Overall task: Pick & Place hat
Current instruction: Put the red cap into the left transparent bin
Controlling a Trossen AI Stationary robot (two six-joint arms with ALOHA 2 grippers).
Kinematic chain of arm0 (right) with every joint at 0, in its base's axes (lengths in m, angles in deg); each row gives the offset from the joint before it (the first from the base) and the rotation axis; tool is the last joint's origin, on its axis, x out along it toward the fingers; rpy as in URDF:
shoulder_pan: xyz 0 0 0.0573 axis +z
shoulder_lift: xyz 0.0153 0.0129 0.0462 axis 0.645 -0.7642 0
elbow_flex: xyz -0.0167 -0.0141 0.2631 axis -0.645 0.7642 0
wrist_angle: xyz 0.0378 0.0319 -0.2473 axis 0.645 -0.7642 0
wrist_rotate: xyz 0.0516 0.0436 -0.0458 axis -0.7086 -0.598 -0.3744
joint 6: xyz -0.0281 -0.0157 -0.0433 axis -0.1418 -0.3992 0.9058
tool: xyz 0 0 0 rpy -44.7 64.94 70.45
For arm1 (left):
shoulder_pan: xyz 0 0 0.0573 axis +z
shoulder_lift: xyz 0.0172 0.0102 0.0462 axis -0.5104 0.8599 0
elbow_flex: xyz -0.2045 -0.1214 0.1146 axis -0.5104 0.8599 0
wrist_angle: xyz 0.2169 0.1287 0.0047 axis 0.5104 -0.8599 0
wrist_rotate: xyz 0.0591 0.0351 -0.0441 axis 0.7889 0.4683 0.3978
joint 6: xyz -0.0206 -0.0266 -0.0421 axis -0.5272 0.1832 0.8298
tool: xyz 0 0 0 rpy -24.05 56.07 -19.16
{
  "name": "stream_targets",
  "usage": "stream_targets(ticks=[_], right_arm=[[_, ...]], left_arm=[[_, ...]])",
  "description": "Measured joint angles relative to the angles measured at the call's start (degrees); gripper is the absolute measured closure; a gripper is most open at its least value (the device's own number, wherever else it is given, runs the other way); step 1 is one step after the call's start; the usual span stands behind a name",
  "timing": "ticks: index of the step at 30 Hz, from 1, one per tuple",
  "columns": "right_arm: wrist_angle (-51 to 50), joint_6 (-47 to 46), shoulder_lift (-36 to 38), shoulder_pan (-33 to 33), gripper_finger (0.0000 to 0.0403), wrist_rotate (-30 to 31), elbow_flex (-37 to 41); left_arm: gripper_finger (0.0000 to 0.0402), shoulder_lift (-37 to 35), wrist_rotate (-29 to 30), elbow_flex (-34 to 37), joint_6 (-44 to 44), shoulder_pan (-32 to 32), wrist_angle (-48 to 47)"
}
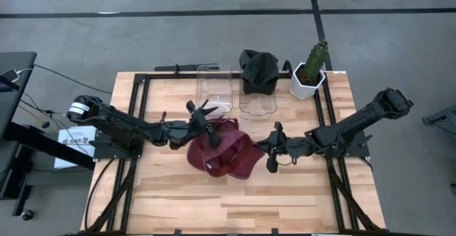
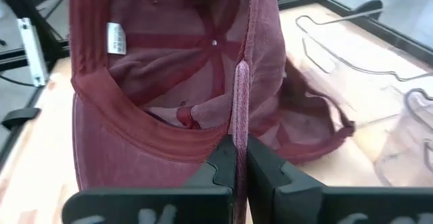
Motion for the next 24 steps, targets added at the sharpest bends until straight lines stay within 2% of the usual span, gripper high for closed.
stream_targets(ticks=[4,9,11,17,24], right_arm=[[-0.5,0.4,0.0,-2.5,0.0399,-1.2,0.0],[0.2,0.5,0.0,-4.2,0.04,-2.9,0.0],[0.5,0.6,0.0,-4.4,0.04,-3.6,0.0],[1.3,1.1,0.0,-5.3,0.0399,-2.1,0.0],[0.0,1.0,0.0,-10.8,0.04,-0.8,0.0]], left_arm=[[0.0233,3.3,3.7,-3.4,-1.8,-0.1,0.0],[0.0237,6.5,16.0,-7.3,-8.3,0.6,0.1],[0.024,7.6,19.2,-8.4,-10.9,1.6,0.1],[0.025,10.4,20.4,-10.3,-12.5,4.3,0.0],[0.0262,11.7,22.3,-13.9,-16.8,4.9,0.1]])
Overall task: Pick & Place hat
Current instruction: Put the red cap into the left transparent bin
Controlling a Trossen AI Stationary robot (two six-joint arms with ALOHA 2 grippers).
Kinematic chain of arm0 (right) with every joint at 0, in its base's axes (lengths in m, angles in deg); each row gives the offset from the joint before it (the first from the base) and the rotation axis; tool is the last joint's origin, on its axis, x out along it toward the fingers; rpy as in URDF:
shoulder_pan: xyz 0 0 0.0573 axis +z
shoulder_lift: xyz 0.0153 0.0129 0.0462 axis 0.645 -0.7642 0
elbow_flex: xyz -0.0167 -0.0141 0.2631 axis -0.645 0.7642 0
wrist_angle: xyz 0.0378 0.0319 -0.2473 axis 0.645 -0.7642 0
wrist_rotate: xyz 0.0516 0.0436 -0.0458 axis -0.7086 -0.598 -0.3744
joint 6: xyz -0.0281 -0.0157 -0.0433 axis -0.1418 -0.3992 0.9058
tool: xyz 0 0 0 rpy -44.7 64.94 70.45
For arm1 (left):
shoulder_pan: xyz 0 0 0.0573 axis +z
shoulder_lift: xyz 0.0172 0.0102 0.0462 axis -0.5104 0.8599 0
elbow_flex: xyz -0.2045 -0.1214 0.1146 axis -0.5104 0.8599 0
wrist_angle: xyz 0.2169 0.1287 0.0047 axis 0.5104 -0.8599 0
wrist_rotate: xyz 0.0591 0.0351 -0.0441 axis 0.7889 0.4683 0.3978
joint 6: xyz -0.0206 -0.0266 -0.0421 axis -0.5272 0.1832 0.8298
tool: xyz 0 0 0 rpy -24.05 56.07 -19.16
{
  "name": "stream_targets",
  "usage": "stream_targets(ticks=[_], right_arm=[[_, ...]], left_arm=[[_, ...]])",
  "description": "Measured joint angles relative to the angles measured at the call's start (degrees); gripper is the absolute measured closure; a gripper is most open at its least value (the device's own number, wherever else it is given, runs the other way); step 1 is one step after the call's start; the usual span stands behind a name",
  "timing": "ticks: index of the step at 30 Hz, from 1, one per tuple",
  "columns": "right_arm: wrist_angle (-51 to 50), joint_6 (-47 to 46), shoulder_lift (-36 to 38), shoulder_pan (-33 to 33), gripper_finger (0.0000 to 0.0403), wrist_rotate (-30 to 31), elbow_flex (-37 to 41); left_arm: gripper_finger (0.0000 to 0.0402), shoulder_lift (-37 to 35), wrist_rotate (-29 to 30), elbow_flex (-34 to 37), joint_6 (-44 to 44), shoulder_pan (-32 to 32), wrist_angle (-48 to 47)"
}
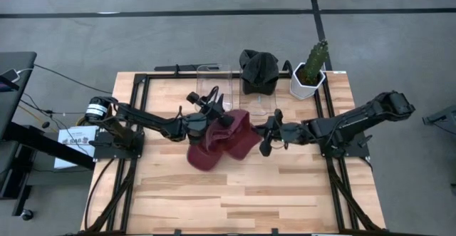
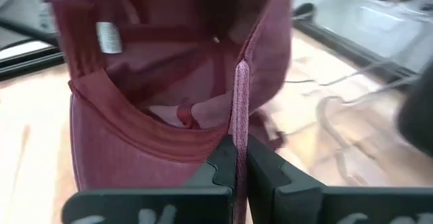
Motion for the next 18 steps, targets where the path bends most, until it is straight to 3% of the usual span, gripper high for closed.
stream_targets(ticks=[9,18], right_arm=[[1.9,0.9,0.0,-6.9,0.04,-6.6,0.0],[1.2,1.9,0.0,-11.3,0.04,-7.5,0.0]], left_arm=[[0.0275,0.0,1.9,-3.6,-12.9,2.8,0.0],[0.0277,-2.1,6.4,-5.2,-22.4,4.7,0.0]])
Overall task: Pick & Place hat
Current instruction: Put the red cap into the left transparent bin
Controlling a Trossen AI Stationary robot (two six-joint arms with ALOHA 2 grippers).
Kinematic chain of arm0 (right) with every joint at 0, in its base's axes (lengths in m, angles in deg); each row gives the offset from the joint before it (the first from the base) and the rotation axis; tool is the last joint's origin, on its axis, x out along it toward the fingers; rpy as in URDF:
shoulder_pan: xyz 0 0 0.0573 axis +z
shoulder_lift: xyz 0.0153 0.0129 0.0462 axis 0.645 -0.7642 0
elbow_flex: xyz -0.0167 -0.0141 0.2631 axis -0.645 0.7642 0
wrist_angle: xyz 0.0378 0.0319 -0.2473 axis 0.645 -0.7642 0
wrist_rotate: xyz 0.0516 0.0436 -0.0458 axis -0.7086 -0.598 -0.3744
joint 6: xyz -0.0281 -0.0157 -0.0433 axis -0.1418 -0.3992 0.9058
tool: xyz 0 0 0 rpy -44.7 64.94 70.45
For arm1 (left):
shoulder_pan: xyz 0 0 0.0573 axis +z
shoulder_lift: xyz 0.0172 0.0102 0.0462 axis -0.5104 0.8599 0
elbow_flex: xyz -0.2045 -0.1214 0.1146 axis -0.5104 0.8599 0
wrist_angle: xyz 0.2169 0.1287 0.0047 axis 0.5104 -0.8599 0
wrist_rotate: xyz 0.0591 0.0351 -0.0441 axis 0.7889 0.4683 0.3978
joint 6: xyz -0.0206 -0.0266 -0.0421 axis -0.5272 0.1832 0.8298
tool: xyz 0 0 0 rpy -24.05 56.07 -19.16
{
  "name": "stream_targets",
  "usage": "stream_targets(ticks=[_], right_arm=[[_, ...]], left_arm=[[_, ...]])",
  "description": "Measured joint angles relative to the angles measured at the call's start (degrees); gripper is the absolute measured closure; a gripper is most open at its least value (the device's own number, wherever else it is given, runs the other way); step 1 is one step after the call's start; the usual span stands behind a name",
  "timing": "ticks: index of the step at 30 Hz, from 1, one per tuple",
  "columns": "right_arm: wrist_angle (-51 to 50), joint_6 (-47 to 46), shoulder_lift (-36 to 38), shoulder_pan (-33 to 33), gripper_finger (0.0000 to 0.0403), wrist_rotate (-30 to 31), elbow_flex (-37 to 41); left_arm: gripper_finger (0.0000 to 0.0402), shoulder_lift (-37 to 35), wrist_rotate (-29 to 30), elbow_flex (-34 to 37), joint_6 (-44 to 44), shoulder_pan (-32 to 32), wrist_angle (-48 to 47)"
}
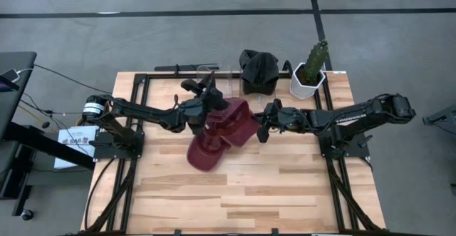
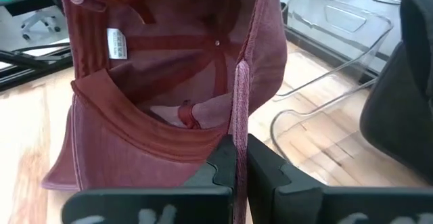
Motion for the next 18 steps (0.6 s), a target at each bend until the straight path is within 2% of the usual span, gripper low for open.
stream_targets(ticks=[6,12,18], right_arm=[[0.0,0.1,0.0,-1.3,0.04,-1.5,0.0],[0.1,0.1,0.0,0.5,0.04,-3.0,0.0],[0.6,0.4,1.1,3.6,0.04,-3.0,0.0]], left_arm=[[0.028,-5.1,3.5,0.0,-1.6,-3.9,0.0],[0.028,-9.4,12.5,2.6,-4.5,-10.7,-0.6],[0.028,-12.1,12.9,9.3,-4.4,-17.1,-0.7]])
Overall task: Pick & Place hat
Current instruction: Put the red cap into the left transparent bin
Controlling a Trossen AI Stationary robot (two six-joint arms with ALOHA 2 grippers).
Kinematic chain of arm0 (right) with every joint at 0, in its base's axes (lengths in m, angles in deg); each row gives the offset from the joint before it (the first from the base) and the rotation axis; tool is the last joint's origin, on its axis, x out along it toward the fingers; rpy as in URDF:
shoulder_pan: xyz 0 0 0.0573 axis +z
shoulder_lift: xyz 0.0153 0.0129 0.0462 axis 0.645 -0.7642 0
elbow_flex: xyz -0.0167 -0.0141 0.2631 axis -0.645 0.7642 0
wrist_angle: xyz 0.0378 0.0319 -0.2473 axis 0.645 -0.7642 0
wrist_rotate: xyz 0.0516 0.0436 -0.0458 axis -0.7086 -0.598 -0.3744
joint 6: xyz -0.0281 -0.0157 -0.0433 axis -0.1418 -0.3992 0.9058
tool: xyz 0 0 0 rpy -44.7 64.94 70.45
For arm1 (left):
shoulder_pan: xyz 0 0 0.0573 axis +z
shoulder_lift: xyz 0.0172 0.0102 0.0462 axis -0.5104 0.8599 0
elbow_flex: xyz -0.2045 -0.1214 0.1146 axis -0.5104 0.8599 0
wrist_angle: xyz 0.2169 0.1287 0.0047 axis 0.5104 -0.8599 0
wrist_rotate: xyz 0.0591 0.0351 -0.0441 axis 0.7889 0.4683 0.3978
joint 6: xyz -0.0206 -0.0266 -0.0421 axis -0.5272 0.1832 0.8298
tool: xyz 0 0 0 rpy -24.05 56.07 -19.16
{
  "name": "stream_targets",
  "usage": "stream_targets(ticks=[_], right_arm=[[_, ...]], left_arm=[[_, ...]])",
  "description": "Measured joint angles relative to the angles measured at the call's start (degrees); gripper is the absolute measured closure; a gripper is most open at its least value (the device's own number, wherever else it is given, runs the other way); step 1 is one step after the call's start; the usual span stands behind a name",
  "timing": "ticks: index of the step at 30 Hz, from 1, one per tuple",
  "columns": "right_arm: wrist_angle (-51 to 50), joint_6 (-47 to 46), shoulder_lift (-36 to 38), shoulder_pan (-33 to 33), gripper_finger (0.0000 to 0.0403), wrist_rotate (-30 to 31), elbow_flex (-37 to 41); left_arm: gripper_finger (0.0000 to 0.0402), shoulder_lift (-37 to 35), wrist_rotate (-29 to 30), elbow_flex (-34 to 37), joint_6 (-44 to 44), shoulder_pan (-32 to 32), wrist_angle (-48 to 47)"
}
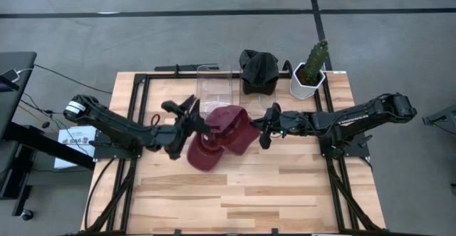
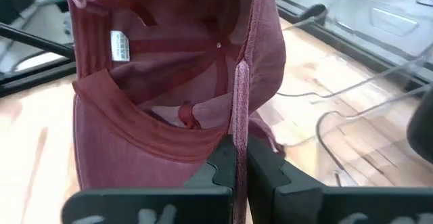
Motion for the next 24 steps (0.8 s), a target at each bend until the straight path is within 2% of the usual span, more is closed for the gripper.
stream_targets(ticks=[8,13,21,24], right_arm=[[-0.3,1.4,6.3,3.6,0.04,0.0,0.0],[-0.3,2.5,9.3,5.3,0.04,0.2,0.0],[1.0,2.6,6.6,5.1,0.04,0.3,0.0],[3.7,2.6,4.7,4.9,0.04,-0.1,0.0]], left_arm=[[0.028,-1.1,0.0,6.5,0.1,-3.9,-0.1],[0.028,-1.0,-1.8,7.0,4.9,-4.0,0.3],[0.028,-1.0,-21.3,7.0,16.5,-0.5,3.7],[0.028,-1.0,-25.7,7.0,19.8,3.0,4.1]])
